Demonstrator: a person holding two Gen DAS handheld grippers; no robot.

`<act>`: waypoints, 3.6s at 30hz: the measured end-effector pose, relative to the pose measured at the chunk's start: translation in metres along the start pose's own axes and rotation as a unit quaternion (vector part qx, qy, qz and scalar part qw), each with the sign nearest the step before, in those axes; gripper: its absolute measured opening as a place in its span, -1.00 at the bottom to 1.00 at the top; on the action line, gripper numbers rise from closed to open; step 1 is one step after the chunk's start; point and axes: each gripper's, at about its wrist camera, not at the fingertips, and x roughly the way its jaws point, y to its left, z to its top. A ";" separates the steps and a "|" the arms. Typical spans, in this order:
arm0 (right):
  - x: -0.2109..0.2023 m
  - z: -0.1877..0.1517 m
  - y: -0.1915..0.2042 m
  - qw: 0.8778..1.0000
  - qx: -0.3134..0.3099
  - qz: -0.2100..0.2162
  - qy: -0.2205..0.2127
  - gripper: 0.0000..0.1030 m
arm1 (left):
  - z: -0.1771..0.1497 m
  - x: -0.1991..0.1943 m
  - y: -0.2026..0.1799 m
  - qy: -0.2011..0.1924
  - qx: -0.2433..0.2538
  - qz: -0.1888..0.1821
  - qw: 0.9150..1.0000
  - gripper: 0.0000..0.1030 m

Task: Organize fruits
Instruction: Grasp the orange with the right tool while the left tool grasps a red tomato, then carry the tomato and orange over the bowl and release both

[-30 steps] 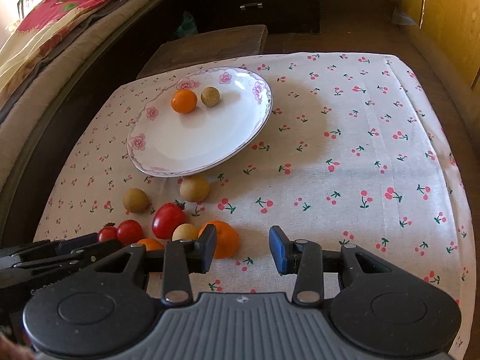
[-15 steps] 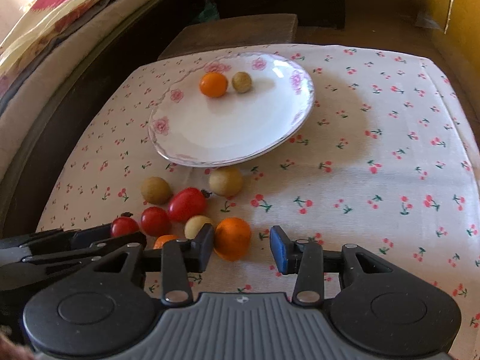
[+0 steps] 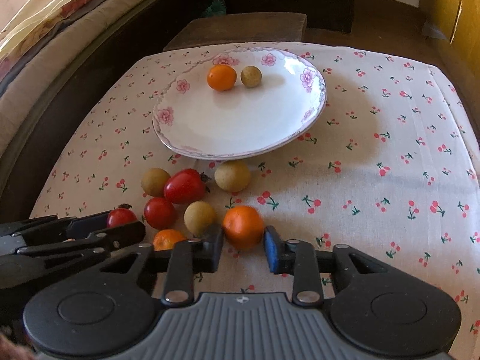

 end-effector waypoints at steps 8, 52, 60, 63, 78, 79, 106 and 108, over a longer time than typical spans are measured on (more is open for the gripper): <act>-0.013 -0.005 -0.013 1.000 0.019 0.002 -0.006 -0.43 | -0.003 -0.005 -0.001 0.005 -0.001 -0.002 1.000 -0.26; -0.030 -0.007 -0.004 0.999 -0.013 -0.016 -0.040 -0.44 | -0.010 -0.024 -0.027 -0.036 0.083 0.043 0.995 -0.44; -0.032 0.000 -0.009 0.999 0.000 -0.011 -0.048 -0.44 | 0.005 -0.026 -0.018 -0.035 0.045 0.013 0.998 -0.44; -0.032 -0.001 -0.011 0.999 0.004 -0.010 -0.047 -0.44 | 0.006 -0.025 -0.005 -0.033 0.024 0.013 0.999 -0.44; -0.026 -0.001 -0.014 0.999 0.009 -0.006 -0.040 -0.44 | 0.012 0.008 -0.003 0.005 -0.028 -0.011 1.000 -0.27; -0.026 0.000 -0.014 0.999 0.008 -0.005 -0.040 -0.44 | 0.010 0.008 -0.004 0.001 -0.023 -0.008 1.000 -0.27; -0.013 0.061 -0.019 0.997 0.019 0.010 -0.079 -0.43 | 0.075 0.008 -0.026 -0.053 -0.022 -0.024 0.998 -0.29; -0.007 0.064 -0.019 0.997 0.017 0.009 -0.076 -0.43 | 0.078 0.015 -0.026 -0.048 -0.021 -0.022 0.998 -0.29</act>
